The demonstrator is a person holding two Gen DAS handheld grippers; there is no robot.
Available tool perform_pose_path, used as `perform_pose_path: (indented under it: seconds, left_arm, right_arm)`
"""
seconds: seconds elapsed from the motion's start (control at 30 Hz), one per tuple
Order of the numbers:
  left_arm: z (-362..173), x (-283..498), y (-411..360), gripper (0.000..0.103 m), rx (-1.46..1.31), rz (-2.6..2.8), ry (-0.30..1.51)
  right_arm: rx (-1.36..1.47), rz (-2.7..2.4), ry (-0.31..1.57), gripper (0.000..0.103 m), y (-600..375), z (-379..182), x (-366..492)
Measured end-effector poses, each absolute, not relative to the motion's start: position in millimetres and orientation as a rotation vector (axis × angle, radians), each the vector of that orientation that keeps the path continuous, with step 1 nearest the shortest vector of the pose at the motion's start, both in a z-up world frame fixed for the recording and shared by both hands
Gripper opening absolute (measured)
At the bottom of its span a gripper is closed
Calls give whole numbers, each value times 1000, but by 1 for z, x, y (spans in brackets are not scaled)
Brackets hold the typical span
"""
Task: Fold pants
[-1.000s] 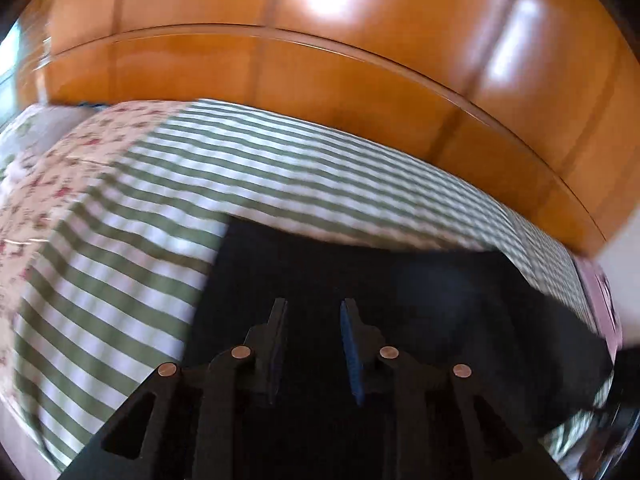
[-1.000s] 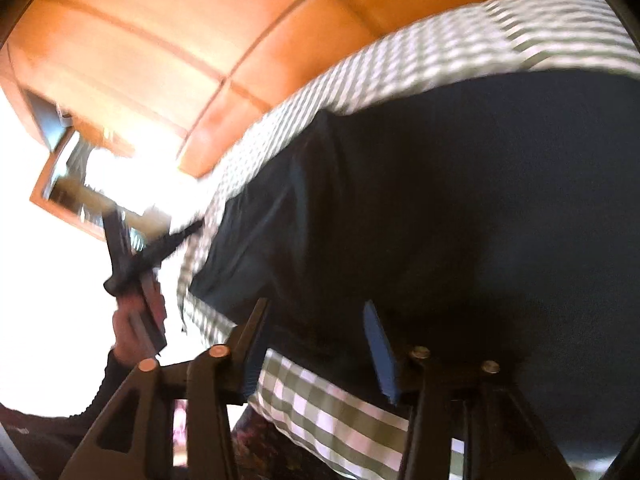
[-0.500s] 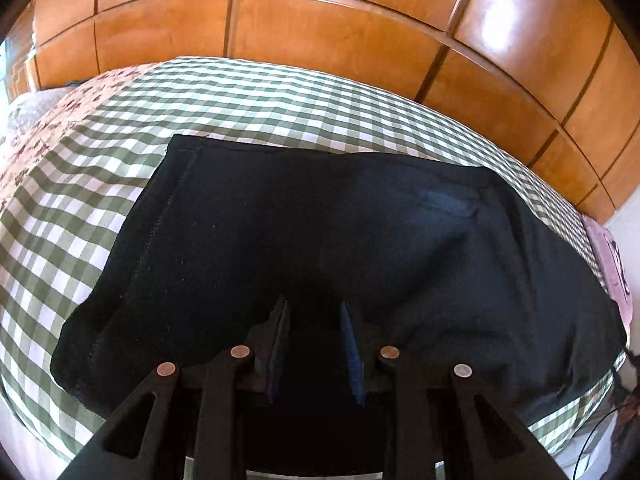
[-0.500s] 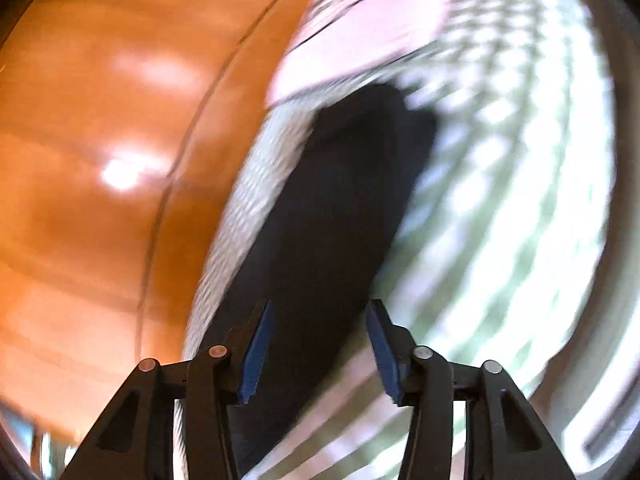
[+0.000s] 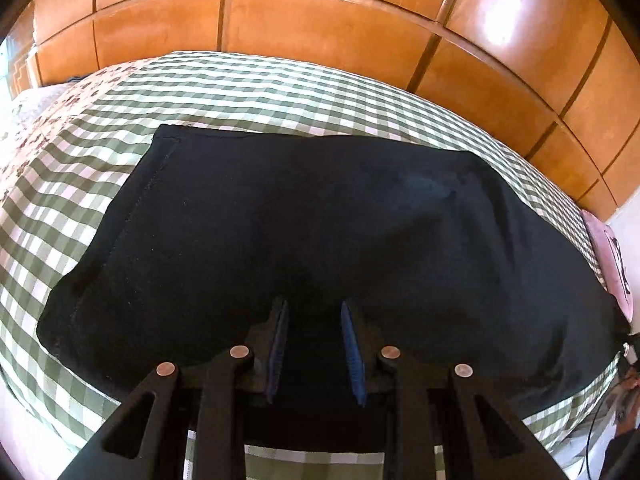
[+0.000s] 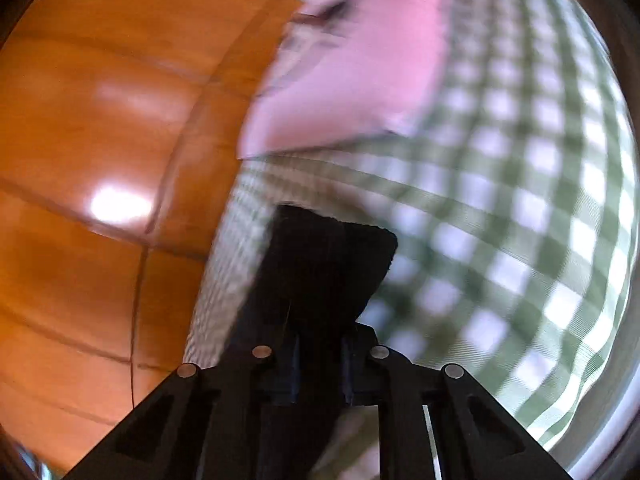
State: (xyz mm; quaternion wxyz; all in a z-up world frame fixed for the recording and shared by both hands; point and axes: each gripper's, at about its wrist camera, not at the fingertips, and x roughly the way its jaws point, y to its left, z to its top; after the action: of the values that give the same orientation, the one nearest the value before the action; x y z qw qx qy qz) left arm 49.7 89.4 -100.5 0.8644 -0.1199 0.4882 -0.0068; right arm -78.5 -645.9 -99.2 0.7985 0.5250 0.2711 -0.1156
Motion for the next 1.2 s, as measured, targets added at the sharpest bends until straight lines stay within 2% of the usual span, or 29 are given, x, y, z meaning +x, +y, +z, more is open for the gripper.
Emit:
perform_pose_path:
  seconds: [0.23, 0.37, 0.67, 0.8, 0.87, 1.07, 1.1, 1.13, 1.17, 1.2]
  left_arm:
    - [-92, 49, 83, 27, -329, -107, 1025]
    - [-84, 44, 72, 27, -371, -191, 1016]
    - [-74, 41, 43, 27, -375, -318, 1021]
    - [-74, 43, 32, 28, -399, -363, 1036]
    - [-73, 44, 26, 32, -400, -377, 1038]
    - [-67, 51, 3, 34, -407, -445, 1051]
    - [-66, 54, -3, 37, -420, -469, 1059]
    - [-66, 57, -6, 46, -434, -485, 1068]
    - [-66, 61, -10, 52, -453, -501, 1078]
    - [-68, 66, -15, 63, -493, -533, 1095]
  right_arm:
    - [719, 39, 632, 15, -550, -2, -45]
    - [570, 193, 703, 16, -474, 14, -26]
    - [330, 461, 917, 16, -314, -24, -1]
    - [257, 508, 975, 16, -281, -44, 3]
    - [205, 499, 993, 16, -270, -51, 1]
    - [118, 485, 993, 18, -252, -61, -3]
    - [98, 486, 986, 19, -250, -62, -5]
    - [80, 487, 978, 20, -246, -63, -9]
    - [71, 491, 972, 25, -247, -59, -6]
    - [72, 504, 969, 31, -248, -57, -7]
